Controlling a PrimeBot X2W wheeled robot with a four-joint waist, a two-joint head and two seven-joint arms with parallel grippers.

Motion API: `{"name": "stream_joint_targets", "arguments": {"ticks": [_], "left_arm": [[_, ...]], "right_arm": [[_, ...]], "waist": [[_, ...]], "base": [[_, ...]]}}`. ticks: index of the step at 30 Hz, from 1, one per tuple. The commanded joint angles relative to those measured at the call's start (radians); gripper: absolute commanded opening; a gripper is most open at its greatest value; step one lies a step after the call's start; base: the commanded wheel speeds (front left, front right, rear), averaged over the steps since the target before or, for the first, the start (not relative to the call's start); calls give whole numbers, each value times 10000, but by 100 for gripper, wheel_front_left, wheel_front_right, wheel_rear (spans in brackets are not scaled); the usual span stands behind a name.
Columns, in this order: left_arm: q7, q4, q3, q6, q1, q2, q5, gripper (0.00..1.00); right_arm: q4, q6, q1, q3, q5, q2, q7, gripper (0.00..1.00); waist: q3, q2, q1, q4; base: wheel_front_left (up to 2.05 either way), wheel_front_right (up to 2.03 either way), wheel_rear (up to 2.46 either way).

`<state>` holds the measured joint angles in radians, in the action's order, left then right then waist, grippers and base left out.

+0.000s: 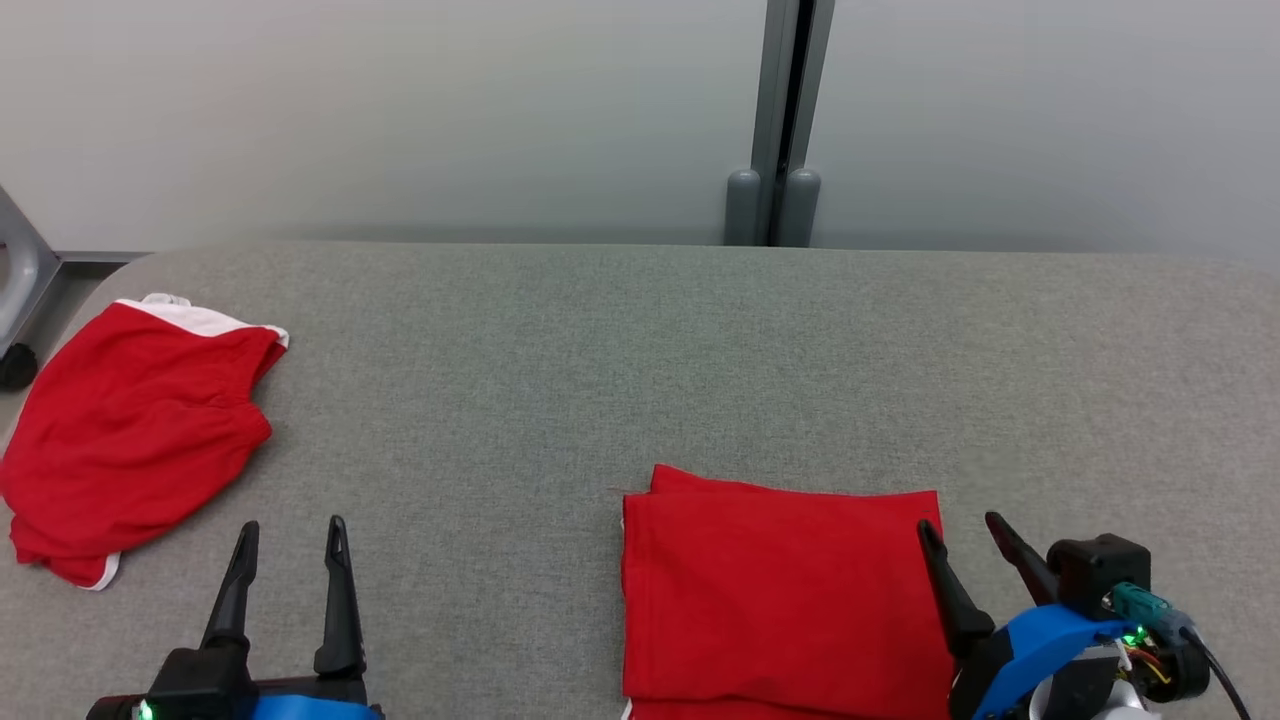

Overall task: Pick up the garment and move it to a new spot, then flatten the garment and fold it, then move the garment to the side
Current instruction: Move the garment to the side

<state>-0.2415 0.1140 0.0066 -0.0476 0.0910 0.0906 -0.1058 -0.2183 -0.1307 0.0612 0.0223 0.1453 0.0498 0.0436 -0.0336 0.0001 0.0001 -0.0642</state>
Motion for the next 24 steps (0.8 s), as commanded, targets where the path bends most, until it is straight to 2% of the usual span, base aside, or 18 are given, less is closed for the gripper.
{"name": "stream_joint_targets", "arguments": {"ticks": [1,8,15,24], "left_arm": [[-85,47,-57,-13,-254,16,-55,100],[-156,146,-136,71,-487,-27,-91,100],[-194,270,-192,105,-663,-31,-128,100],[-231,396,-299,121,-834,-48,-163,100]], "right_arm": [[-419,-3,224,-104,-17,16,-70,100],[-1942,-3,521,-259,-46,15,-423,100],[-2948,-3,811,-220,175,17,-727,100],[-3955,-16,802,892,1142,-48,-879,100]], "waist": [[-172,-1,-1,-151],[-623,-1,-1,-322],[-843,-1,-1,-371],[-943,-1,-1,-418]], "base": [[0,0,0],[0,0,0],[0,0,0],[0,0,0]]}}
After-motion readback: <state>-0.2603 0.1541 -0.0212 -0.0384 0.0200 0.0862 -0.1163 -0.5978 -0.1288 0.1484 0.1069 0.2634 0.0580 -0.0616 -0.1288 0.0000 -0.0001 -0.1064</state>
